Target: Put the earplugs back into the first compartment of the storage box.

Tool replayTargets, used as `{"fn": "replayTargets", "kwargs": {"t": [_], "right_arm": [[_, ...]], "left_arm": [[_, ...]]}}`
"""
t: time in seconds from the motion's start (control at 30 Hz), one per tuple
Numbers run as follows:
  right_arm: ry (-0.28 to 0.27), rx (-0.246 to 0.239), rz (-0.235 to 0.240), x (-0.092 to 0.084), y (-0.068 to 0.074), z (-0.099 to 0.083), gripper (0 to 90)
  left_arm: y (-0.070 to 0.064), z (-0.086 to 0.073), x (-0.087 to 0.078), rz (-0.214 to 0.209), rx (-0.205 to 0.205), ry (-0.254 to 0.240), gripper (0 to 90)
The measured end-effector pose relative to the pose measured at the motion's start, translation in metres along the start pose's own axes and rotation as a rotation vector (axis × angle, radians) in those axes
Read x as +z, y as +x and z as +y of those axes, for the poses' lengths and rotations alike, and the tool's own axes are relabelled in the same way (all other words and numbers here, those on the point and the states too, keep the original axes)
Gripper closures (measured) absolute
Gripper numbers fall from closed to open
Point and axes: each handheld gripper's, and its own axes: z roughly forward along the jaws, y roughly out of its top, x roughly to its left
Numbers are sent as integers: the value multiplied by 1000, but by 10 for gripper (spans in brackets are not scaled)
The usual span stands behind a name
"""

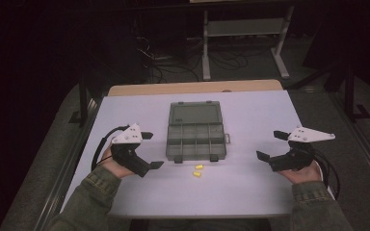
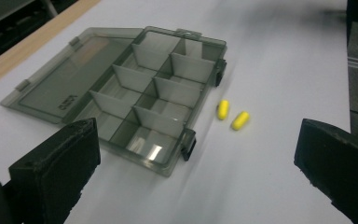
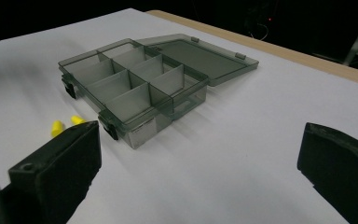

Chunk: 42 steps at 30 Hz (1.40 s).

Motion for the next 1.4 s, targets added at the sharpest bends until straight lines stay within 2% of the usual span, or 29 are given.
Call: {"fn": "replayTargets", "kwargs": {"t": [0.53,0.97,1.03,1.07,1.4], "right_arm": [[11,0,8,1,0,0,0],[18,-2,12,2,1,0,0],[16,-1,15,2,1,0,0],[16,0,17,2,1,0,0],[23,-3,20,3,0,0,0]], "left_arm": [[-10,11,37,-91,50,58,2],[-20,18,65,-146,92,98,2],[-22,19,70,-155,102,109,2],[-23,18,75,-163,120,128,2],[-32,18,98,-208,157,176,3]]}}
